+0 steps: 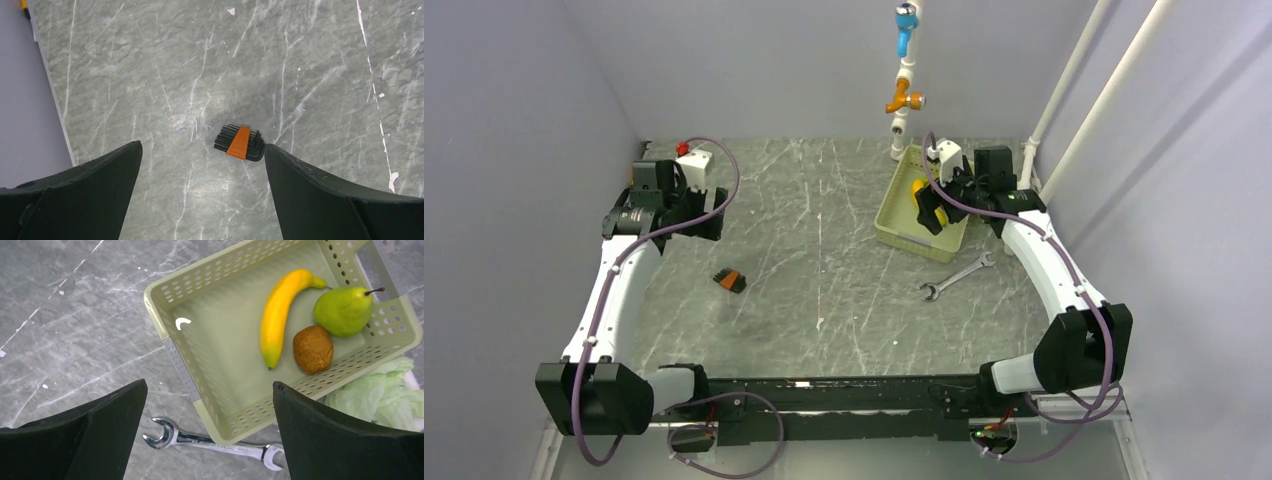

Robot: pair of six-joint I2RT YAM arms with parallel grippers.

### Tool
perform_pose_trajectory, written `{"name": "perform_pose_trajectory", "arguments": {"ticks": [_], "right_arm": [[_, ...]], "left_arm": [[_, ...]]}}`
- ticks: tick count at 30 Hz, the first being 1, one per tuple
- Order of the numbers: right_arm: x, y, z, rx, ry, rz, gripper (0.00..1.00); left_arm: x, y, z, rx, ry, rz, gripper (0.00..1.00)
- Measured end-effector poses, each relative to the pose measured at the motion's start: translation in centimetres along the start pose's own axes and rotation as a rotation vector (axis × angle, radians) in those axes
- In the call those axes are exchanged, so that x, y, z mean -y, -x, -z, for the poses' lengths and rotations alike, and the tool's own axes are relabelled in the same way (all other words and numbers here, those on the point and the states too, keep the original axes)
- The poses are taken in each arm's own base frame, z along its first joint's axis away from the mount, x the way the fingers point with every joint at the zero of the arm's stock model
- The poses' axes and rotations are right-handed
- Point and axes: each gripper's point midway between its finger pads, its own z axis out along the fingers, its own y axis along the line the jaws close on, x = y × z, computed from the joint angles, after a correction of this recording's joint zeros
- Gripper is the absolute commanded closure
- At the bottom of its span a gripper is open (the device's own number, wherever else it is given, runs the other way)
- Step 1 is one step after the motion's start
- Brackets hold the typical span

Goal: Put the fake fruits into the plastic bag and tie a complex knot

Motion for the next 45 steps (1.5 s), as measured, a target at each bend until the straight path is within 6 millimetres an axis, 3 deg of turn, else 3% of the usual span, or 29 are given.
{"name": "perform_pose_trajectory", "arguments": {"ticks": [4, 10, 13, 17, 22, 29, 34, 36, 38, 41, 43, 44, 45], "right_arm": [[0.7, 0.8, 1.0, -0.033, -0.015, 0.062, 0.0], [4.7, 1.8, 3.7, -0.102, -0.13, 0.229, 0.0], [7.5, 0.3, 4.6, -0.183, -0.178, 0.298, 0.0], [12.1, -4.4, 4.7, -0.334, -0.202, 0.323, 0.0], [15.5, -9.5, 2.9, -0.493, -0.179, 0.354, 0.0], [17.4, -12.8, -1.7, -0.596, -0.153, 0.419, 0.0], [18.5, -14.6, -3.7, -0.659, -0.15, 0.452, 0.01], [19.1, -15.0, -4.1, -0.677, -0.154, 0.463, 0.08], [19.5, -14.9, -4.2, -0.679, -0.161, 0.476, 0.23], [20.1, -14.7, -4.0, -0.682, -0.18, 0.497, 0.59], [20.4, -14.6, -4.0, -0.679, -0.191, 0.501, 0.89], [20.4, -14.5, -4.0, -0.678, -0.194, 0.502, 1.0], [20.5, -14.4, -3.9, -0.676, -0.197, 0.5, 1.0]], "left_arm": [[0.5, 0.7, 0.0, 0.023, -0.012, -0.023, 0.01], [2.2, 2.9, 1.0, 0.134, -0.107, -0.069, 0.01], [3.7, 4.5, 2.3, 0.239, -0.181, -0.102, 0.01], [5.6, 5.9, 4.0, 0.363, -0.278, -0.148, 0.01], [6.6, 6.7, 3.8, 0.397, -0.338, -0.172, 0.01], [6.6, 6.3, 2.9, 0.372, -0.344, -0.193, 0.01], [6.4, 6.4, 3.1, 0.379, -0.335, -0.208, 0.01], [6.4, 6.4, 3.1, 0.379, -0.331, -0.209, 0.01], [6.3, 6.4, 3.1, 0.384, -0.323, -0.209, 0.01], [6.1, 6.3, 3.2, 0.39, -0.311, -0.211, 0.01], [6.0, 6.3, 3.3, 0.395, -0.3, -0.211, 0.01], [5.9, 6.4, 3.3, 0.396, -0.295, -0.211, 0.01], [5.8, 6.4, 3.3, 0.398, -0.292, -0.212, 0.0]]}}
